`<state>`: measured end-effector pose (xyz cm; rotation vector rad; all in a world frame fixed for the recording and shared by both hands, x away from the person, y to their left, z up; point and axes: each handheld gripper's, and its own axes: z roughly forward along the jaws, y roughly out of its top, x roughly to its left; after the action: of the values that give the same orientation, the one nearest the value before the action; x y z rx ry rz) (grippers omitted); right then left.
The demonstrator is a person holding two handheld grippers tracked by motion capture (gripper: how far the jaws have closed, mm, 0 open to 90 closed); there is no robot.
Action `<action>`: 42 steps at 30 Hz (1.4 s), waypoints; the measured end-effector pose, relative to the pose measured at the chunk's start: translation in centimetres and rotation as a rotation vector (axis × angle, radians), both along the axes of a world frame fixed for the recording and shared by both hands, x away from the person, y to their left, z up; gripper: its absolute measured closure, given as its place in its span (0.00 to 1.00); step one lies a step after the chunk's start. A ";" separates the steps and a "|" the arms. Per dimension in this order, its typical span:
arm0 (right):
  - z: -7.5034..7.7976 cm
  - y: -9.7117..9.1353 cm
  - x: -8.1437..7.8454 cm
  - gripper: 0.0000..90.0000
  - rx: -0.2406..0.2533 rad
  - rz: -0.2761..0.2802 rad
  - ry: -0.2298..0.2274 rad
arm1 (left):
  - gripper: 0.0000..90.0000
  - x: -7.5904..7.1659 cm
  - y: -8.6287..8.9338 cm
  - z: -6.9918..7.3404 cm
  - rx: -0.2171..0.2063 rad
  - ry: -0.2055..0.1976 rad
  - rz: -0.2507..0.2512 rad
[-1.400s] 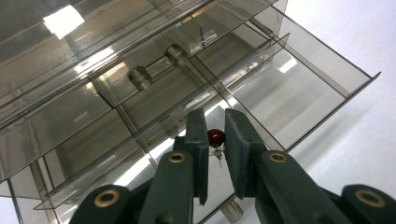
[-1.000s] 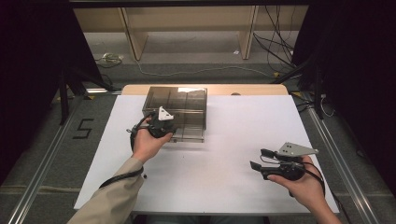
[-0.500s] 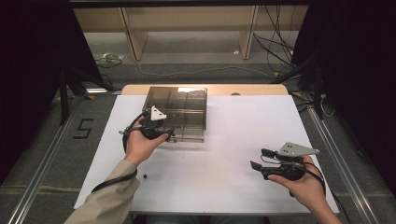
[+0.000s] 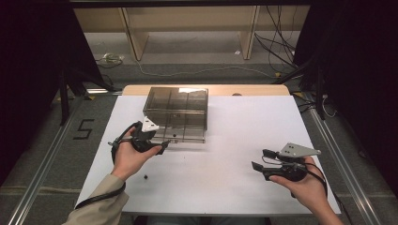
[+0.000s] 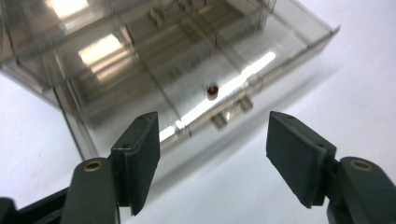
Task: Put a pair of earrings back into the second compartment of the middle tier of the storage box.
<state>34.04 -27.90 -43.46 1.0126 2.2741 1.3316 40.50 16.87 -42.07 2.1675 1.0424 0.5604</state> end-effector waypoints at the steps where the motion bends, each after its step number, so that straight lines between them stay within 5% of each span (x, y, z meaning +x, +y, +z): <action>1: 0.0 0.0 0.0 0.37 0.001 -0.001 0.001 | 0.40 -0.3 0.2 -0.1 0.007 0.006 -0.004; 22: 0.0 0.0 0.0 0.37 -0.003 -0.005 -0.001 | 0.44 -4.8 3.5 -4.4 0.060 0.197 0.020; 29: 0.0 -0.1 0.0 0.37 -0.003 -0.006 0.000 | 0.51 -5.4 3.8 -4.8 0.094 0.236 0.016; 42: 0.0 0.0 0.0 0.37 -0.002 -0.003 0.000 | 0.69 -5.4 3.7 -5.3 0.093 0.295 0.000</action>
<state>34.05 -27.92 -43.44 1.0148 2.2720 1.3277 35.12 20.61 -47.41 2.3825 1.1905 0.2984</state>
